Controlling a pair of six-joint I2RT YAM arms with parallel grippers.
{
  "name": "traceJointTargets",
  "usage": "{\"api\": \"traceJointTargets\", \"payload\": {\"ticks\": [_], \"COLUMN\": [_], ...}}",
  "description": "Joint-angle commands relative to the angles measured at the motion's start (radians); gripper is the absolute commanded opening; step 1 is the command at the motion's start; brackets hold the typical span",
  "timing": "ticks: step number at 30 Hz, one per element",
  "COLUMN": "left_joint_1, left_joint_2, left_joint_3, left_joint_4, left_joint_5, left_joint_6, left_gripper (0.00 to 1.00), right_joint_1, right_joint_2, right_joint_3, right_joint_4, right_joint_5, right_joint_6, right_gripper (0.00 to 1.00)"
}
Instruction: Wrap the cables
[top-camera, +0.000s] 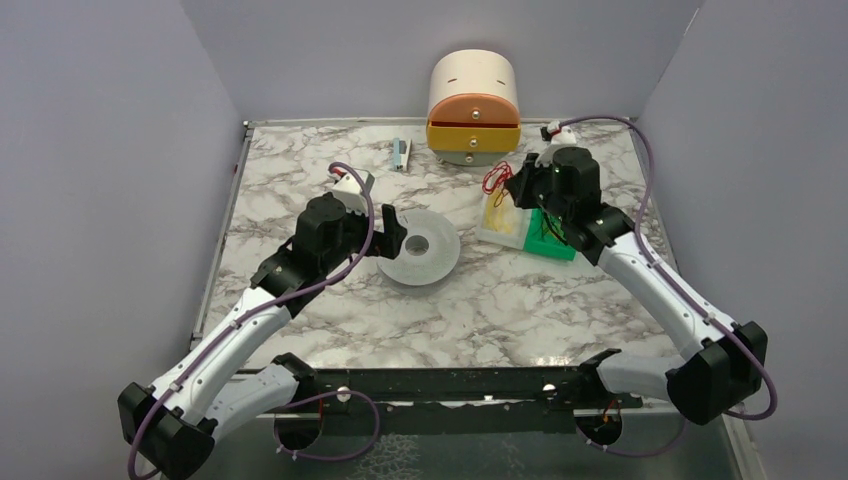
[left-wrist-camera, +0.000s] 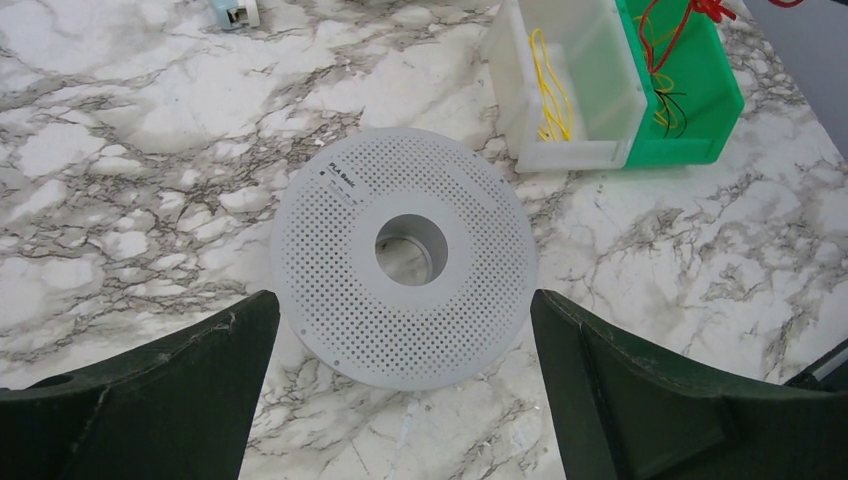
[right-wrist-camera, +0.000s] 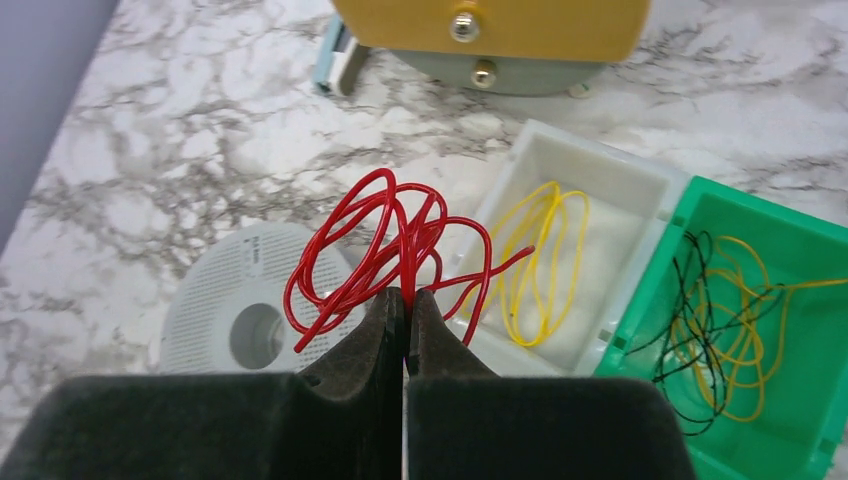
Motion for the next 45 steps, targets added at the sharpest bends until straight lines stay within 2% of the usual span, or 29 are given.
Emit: {"api": "traceJointTargets", "payload": {"ticks": [1, 10, 14, 21, 25, 30, 37, 41, 45], "left_joint_1": [0.007, 0.008, 0.008, 0.008, 0.006, 0.005, -0.008, -0.019, -0.035], "left_joint_2": [0.008, 0.035, 0.031, 0.013, 0.010, 0.039, 0.077, 0.095, 0.113], "left_joint_3": [-0.016, -0.022, -0.057, -0.122, -0.177, -0.180, -0.185, -0.172, -0.160], "left_joint_4": [0.053, 0.149, 0.277, 0.519, 0.646, 0.697, 0.785, 0.806, 0.820], "left_joint_5": [0.086, 0.221, 0.304, 0.462, 0.529, 0.566, 0.606, 0.616, 0.619], "left_joint_6": [0.001, -0.057, -0.159, -0.369, -0.470, -0.507, -0.578, -0.584, -0.582], "left_gripper": [0.99, 0.99, 0.99, 0.99, 0.99, 0.99, 0.98, 0.93, 0.81], "right_joint_1": [-0.006, -0.006, -0.006, -0.006, -0.005, -0.004, 0.006, 0.011, 0.013], "right_joint_2": [-0.095, -0.206, -0.226, -0.245, -0.245, -0.237, -0.220, -0.214, -0.222], "right_joint_3": [-0.042, -0.107, -0.119, -0.132, -0.148, -0.189, -0.205, -0.216, -0.219], "right_joint_4": [0.093, 0.247, 0.327, 0.498, 0.597, 0.763, 0.864, 0.939, 0.928], "right_joint_5": [-0.229, -0.695, -0.898, -1.090, -1.150, -1.221, -1.254, -1.264, -1.249], "right_joint_6": [0.006, -0.022, -0.004, 0.111, 0.175, 0.270, 0.317, 0.369, 0.360], "right_gripper": [0.01, 0.01, 0.01, 0.01, 0.01, 0.01, 0.01, 0.01, 0.01]}}
